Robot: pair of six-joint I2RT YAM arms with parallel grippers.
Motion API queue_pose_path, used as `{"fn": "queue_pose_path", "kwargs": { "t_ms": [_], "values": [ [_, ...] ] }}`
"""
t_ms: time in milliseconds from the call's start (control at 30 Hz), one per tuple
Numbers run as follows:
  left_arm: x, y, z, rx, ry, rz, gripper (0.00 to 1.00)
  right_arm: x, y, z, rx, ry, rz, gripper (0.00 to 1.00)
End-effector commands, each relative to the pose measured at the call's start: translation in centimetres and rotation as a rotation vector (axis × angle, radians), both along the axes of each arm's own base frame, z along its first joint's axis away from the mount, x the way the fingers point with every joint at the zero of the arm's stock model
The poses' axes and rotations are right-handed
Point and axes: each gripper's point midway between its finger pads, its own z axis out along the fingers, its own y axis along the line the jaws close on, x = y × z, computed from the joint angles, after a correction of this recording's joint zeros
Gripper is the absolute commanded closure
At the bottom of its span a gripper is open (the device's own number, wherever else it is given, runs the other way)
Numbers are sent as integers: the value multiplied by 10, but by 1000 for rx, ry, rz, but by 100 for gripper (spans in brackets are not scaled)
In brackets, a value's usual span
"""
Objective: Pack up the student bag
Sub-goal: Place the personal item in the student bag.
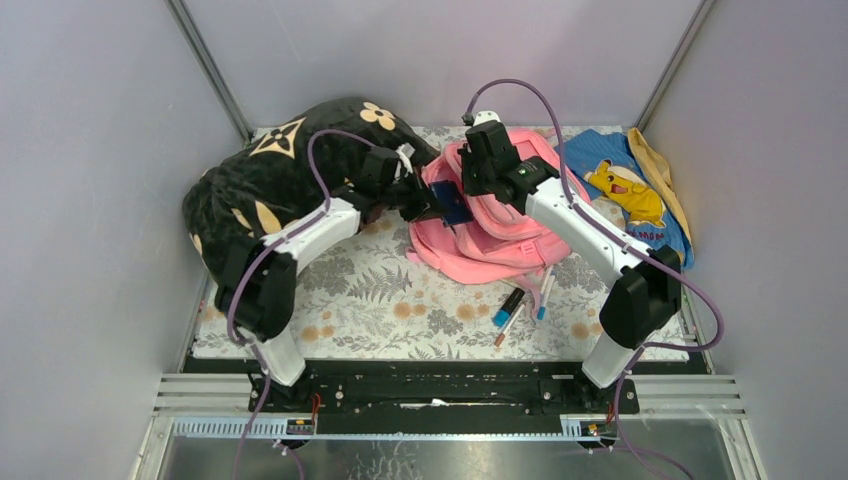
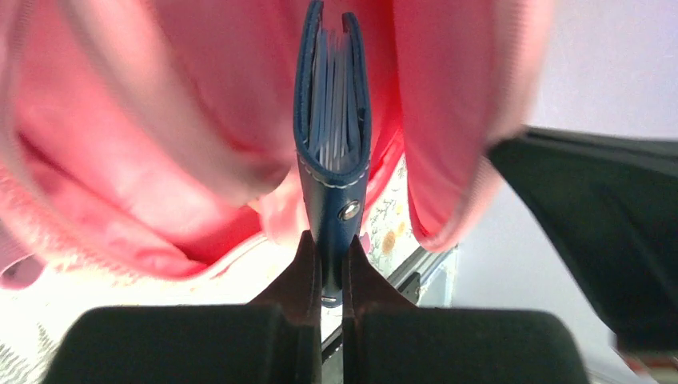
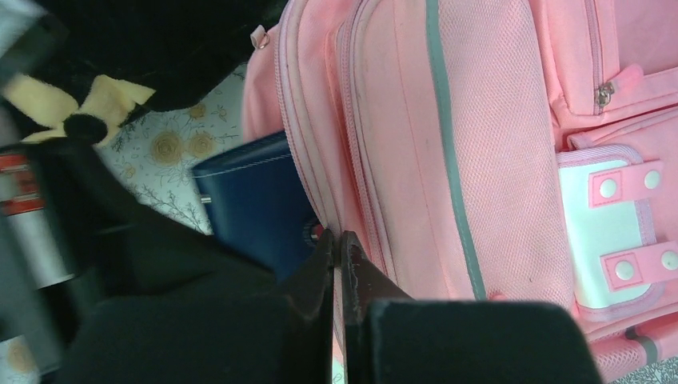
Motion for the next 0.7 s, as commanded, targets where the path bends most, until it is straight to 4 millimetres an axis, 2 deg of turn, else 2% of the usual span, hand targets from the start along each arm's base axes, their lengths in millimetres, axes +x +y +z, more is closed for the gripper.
{"fn": "queue_pose_path", "kwargs": {
  "t_ms": [0,100,200,300,500,567,667],
  "values": [
    [1,28,46,103,-149,73,100,1,6,43,107,-90,10,100],
    [-4,35,58,106,-194,98,100,2,7,43,106,-89,13,100],
    [-2,30,51,101,-179,75,100,2,8,43,113,-86,18,100],
    [5,13,42,34,-150,27,100,2,10,44,117,-84,26,100],
    [28,-19,8,-49,-97,-81,100,-1,12,43,125,-68,38,100],
    [40,-36,11,-111,-123,-94,100,-2,13,39,132,-56,41,100],
    [48,-69,-2,-135,-119,-118,100,-2,16,34,143,-44,39,100]
  ]
}}
